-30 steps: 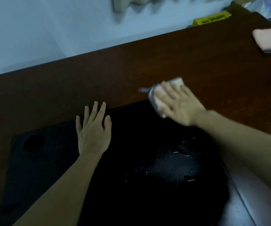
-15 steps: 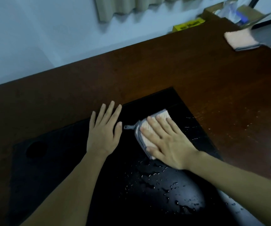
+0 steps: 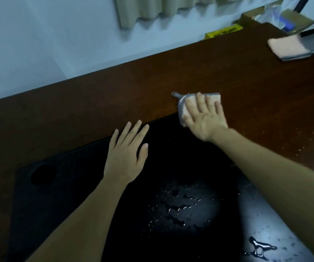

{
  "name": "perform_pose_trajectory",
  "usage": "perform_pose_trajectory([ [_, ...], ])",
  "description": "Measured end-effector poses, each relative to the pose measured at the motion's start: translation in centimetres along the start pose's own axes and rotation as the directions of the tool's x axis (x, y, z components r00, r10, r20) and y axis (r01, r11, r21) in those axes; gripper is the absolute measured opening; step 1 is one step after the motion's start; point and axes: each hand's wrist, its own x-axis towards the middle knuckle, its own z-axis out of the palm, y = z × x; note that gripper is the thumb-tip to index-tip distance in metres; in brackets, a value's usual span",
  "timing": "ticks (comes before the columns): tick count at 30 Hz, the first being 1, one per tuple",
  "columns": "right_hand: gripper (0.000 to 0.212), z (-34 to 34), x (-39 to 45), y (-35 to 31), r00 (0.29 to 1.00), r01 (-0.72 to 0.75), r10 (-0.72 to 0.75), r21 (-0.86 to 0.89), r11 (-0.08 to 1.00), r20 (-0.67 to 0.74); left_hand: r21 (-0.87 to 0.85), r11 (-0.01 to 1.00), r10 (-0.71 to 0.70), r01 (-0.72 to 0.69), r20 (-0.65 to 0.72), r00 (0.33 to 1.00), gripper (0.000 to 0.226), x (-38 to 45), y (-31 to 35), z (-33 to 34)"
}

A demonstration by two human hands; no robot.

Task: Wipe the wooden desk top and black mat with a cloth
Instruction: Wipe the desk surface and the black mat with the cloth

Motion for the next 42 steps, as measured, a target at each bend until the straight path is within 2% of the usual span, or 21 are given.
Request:
perform_pose_trajectory([
  [3, 0.074, 2.6, -6.0, -1.1, 0.974, 0.223, -0.226, -0.079, 0.972, -0.030, 0.012, 0.999, -0.035, 0.035, -0.006, 0.999, 0.056, 0.0, 0.1, -0.2],
  [5, 0.068, 3.6, -10.2, -0.6, 0.924, 0.381, -0.383, -0.091, 0.920, -0.012, 0.021, 0.999, -0.047, 0.047, -0.010, 0.999, 0.056, 0.0, 0.2, -0.3],
  [8, 0.065, 3.1, -11.5, 2.7, 0.869, 0.495, -0.490, -0.127, 0.859, 0.072, 0.025, 0.998, -0.051, 0.051, -0.034, 0.998, 0.054, 0.0, 0.4, -0.4],
  [10, 0.064, 2.1, -9.3, 5.1, 0.892, 0.451, -0.450, -0.190, 0.872, 0.050, 0.025, 0.999, -0.047, 0.048, -0.056, 0.997, 0.053, 0.0, 0.4, -0.5],
  [12, 0.070, 1.2, -5.5, 7.0, 0.945, 0.318, -0.328, -0.198, 0.927, -0.018, 0.022, 0.998, -0.051, 0.052, -0.073, 0.996, 0.052, -0.1, 0.4, -0.4],
  [14, 0.075, 0.0, -1.5, 8.2, 0.981, 0.178, -0.185, -0.133, 0.975, -0.049, 0.018, 0.998, -0.063, 0.065, -0.093, 0.994, 0.052, -0.1, 0.4, -0.3],
  [16, 0.067, -1.2, 2.1, 8.3, 0.996, 0.085, -0.086, -0.055, 0.995, -0.014, 0.015, 0.997, -0.078, 0.079, -0.100, 0.992, 0.053, -0.1, 0.4, -0.2],
  [19, 0.066, -2.0, 5.0, 6.9, 1.000, 0.020, -0.020, 0.016, 1.000, 0.014, 0.038, 0.993, -0.111, 0.114, -0.055, 0.992, 0.055, 0.0, 0.7, -0.2],
  [21, 0.066, -1.7, 3.9, 5.3, 0.997, 0.069, -0.069, 0.010, 0.998, 0.033, 0.070, 0.989, -0.128, 0.127, 0.015, 0.992, 0.057, 0.1, 0.5, -0.2],
  [23, 0.066, -0.6, 0.8, 4.3, 0.984, 0.181, -0.180, -0.047, 0.982, 0.016, 0.114, 0.981, -0.165, 0.158, 0.056, 0.985, 0.060, 0.3, 0.7, -0.4],
  [27, 0.065, 1.5, -7.4, 5.4, 0.872, 0.489, -0.484, -0.116, 0.865, 0.066, 0.072, 0.972, -0.233, 0.226, 0.113, 0.966, 0.063, 1.2, 3.4, -0.3],
  [29, 0.066, 1.9, -9.1, 7.8, 0.814, 0.580, -0.570, -0.129, 0.804, 0.109, 0.007, 0.972, -0.233, 0.234, 0.131, 0.964, 0.065, 2.7, 6.0, 0.4],
  [31, 0.066, 1.4, -8.0, 10.1, 0.788, 0.615, -0.602, -0.143, 0.775, 0.127, -0.051, 0.969, -0.232, 0.241, 0.141, 0.962, 0.065, 4.7, 8.4, 1.4],
  [33, 0.067, 0.5, -4.9, 11.9, 0.816, 0.578, -0.569, -0.169, 0.798, 0.100, -0.073, 0.961, -0.255, 0.267, 0.147, 0.956, 0.062, 6.6, 10.2, 2.7],
  [37, 0.070, -2.2, 3.9, 13.8, 0.939, 0.343, -0.343, -0.102, 0.934, 0.019, 0.059, 0.948, -0.318, 0.312, 0.154, 0.936, 0.059, 8.5, 11.3, 4.4],
  [39, 0.066, -3.1, 6.9, 13.4, 0.963, 0.270, -0.269, -0.052, 0.961, 0.028, 0.078, 0.949, -0.314, 0.305, 0.146, 0.938, 0.060, 8.4, 11.2, 4.6],
  [42, 0.066, -3.4, 7.5, 12.2, 0.967, 0.254, -0.253, -0.022, 0.967, 0.027, 0.104, 0.948, -0.316, 0.302, 0.168, 0.934, 0.058, 8.2, 11.3, 4.3],
])
